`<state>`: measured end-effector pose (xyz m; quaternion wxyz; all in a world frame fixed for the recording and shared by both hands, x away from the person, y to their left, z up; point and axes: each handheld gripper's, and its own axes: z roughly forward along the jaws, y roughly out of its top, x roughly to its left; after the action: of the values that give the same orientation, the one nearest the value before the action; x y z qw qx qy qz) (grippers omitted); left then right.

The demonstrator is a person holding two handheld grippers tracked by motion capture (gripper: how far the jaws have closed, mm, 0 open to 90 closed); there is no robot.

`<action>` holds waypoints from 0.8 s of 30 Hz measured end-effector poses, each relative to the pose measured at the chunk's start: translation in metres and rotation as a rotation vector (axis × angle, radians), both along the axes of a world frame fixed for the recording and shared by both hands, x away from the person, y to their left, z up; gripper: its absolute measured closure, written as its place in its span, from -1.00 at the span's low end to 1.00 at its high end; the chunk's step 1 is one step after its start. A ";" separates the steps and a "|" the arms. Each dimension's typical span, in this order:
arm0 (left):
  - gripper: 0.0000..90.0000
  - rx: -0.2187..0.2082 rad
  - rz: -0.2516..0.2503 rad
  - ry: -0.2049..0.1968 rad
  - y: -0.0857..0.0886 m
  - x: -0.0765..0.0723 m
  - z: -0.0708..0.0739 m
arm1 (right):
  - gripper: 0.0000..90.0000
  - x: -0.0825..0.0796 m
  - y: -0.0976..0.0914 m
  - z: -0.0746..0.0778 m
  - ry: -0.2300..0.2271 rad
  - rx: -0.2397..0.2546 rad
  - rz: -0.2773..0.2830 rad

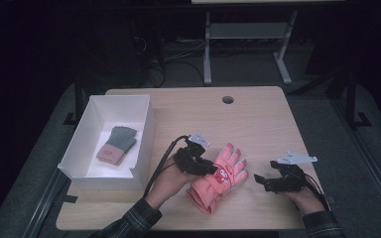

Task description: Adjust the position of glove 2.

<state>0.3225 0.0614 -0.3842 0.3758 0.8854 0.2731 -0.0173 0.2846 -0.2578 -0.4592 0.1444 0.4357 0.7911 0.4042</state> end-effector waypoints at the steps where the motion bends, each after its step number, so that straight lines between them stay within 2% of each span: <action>1: 0.27 0.000 0.000 0.000 0.000 0.000 0.000 | -0.68 0.000 -0.001 0.001 0.002 0.000 -0.003; 3: 0.15 0.008 -0.005 -0.035 0.002 0.000 0.005 | -0.69 0.000 -0.002 0.004 0.016 0.002 -0.007; 4: 0.09 0.006 -0.007 -0.049 0.003 0.001 0.007 | -0.69 0.000 -0.002 0.006 0.008 0.008 -0.010; 6: 0.01 0.011 -0.013 -0.070 0.006 0.002 0.009 | -0.66 -0.001 -0.003 0.012 0.017 0.040 -0.013; 7: -0.04 0.011 -0.013 -0.070 0.006 0.002 0.009 | -0.66 -0.001 -0.003 0.012 0.017 0.040 -0.013; 8: -0.09 0.015 -0.011 -0.094 0.009 0.005 0.011 | -0.38 -0.004 -0.002 0.017 0.009 0.070 -0.002; 11: -0.23 0.015 -0.001 -0.115 0.012 0.008 0.010 | 0.25 -0.009 0.003 0.024 -0.006 0.093 0.015; 12: -0.25 0.010 0.014 -0.127 0.016 0.011 0.009 | 0.41 -0.009 0.005 0.026 -0.005 0.097 0.030; 16: -0.38 0.012 0.005 -0.125 0.022 0.018 0.008 | 0.99 -0.011 0.016 0.030 -0.020 0.112 0.085; 19: -0.42 0.001 0.014 -0.119 0.024 0.019 0.007 | 1.00 -0.011 0.023 0.033 -0.019 0.140 0.114; 20: -0.44 -0.003 0.016 -0.116 0.025 0.020 0.007 | 1.00 -0.010 0.033 0.035 -0.021 0.150 0.145; 24: -0.48 -0.005 0.008 -0.118 0.030 0.021 0.009 | 1.00 -0.008 0.055 0.036 -0.020 0.156 0.205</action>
<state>0.3436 0.0915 -0.3757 0.3937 0.8827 0.2543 0.0356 0.2763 -0.2031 -0.4231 0.0757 0.3585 0.7963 0.4814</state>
